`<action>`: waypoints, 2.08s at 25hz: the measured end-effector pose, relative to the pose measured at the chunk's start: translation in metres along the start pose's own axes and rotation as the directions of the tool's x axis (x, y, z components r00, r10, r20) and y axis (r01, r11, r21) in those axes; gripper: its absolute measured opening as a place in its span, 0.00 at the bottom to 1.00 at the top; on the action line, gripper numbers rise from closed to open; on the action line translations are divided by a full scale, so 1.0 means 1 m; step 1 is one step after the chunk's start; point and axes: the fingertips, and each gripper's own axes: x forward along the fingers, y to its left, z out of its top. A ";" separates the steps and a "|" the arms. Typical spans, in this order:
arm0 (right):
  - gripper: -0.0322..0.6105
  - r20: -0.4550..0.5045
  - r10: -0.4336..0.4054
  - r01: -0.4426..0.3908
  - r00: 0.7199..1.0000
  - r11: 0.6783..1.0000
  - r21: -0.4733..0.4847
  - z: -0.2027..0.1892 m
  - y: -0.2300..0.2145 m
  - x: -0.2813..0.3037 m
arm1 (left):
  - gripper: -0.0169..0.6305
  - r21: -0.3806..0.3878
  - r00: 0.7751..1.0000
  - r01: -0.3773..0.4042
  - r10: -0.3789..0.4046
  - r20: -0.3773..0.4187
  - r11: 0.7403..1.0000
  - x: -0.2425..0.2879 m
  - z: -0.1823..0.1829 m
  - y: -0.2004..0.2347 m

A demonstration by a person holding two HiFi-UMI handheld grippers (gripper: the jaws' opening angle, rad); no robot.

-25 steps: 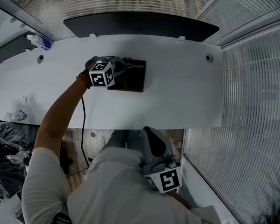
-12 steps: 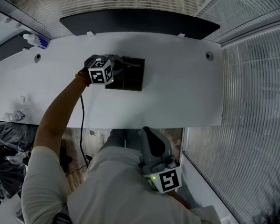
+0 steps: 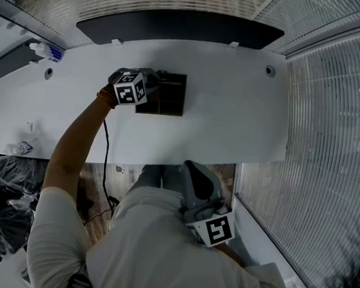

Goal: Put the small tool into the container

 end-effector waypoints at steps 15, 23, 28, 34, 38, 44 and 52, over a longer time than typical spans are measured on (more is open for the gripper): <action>0.05 0.007 0.005 -0.005 1.000 1.000 -0.012 0.002 0.000 0.000 | 0.07 -0.028 1.000 0.012 -0.012 -0.002 1.000 0.000 0.000 0.001; 0.05 0.010 0.003 -0.003 1.000 1.000 -0.002 0.002 0.002 -0.002 | 0.08 -0.029 1.000 0.020 -0.020 -0.007 0.999 0.000 0.000 0.000; 0.05 0.010 0.003 -0.003 1.000 1.000 -0.006 -0.001 0.003 -0.005 | 0.08 -0.035 1.000 0.016 -0.017 -0.011 0.999 0.001 0.000 0.000; 0.05 0.018 0.000 0.001 1.000 1.000 -0.021 0.000 0.004 -0.008 | 0.09 -0.049 1.000 0.006 -0.007 -0.013 0.999 -0.001 -0.001 0.001; 0.05 0.012 -0.006 0.006 1.000 1.000 -0.022 -0.002 0.003 -0.012 | 0.09 -0.065 1.000 -0.001 0.000 -0.007 0.998 0.001 -0.001 0.002; 0.05 0.011 -0.007 0.007 1.000 1.000 -0.019 -0.003 0.006 -0.015 | 0.11 -0.111 1.000 -0.005 0.007 0.020 0.994 0.000 -0.002 0.002; 0.05 0.010 -0.003 0.003 1.000 1.000 -0.022 -0.004 0.011 -0.019 | 0.11 -0.126 1.000 -0.022 0.024 0.017 0.992 -0.006 -0.006 -0.001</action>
